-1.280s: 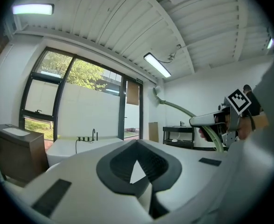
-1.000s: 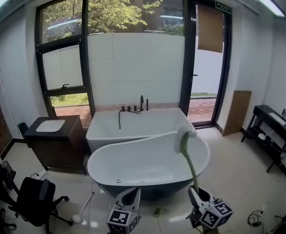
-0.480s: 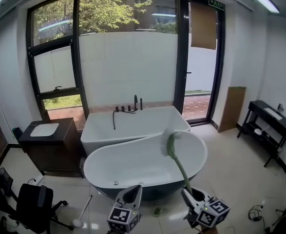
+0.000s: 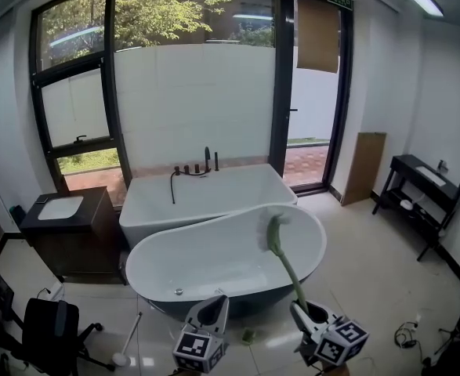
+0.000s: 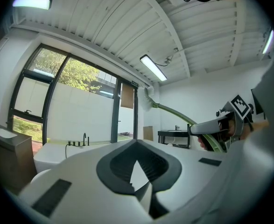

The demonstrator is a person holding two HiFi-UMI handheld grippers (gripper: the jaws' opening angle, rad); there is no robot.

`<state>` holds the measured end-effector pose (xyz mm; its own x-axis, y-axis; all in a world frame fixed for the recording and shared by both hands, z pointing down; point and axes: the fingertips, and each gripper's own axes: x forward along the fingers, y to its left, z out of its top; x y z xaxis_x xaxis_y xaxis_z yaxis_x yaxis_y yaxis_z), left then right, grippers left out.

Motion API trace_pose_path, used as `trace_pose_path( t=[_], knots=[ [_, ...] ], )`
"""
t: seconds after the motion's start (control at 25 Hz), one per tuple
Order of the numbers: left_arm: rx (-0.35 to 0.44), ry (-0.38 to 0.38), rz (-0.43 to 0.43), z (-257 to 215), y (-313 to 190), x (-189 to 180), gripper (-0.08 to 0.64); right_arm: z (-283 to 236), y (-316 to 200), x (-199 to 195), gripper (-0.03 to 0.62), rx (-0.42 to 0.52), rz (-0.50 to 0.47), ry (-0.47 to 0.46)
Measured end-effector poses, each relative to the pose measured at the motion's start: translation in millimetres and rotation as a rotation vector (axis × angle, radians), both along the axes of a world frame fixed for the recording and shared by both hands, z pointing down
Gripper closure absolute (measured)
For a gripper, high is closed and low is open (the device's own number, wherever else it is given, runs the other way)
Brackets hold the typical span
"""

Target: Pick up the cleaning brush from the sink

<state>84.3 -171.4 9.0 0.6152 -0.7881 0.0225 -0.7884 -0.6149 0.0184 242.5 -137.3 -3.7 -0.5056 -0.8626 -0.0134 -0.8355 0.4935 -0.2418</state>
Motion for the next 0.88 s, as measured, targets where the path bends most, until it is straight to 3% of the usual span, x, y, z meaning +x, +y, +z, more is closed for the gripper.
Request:
trace_pose_path(
  t=[0.88],
  knots=[
    [0.003, 0.01, 0.014, 3.9, 8.3, -1.2, 0.558, 15.2, 17.7, -3.6, 0.545, -0.043, -0.008, 0.023]
  ],
)
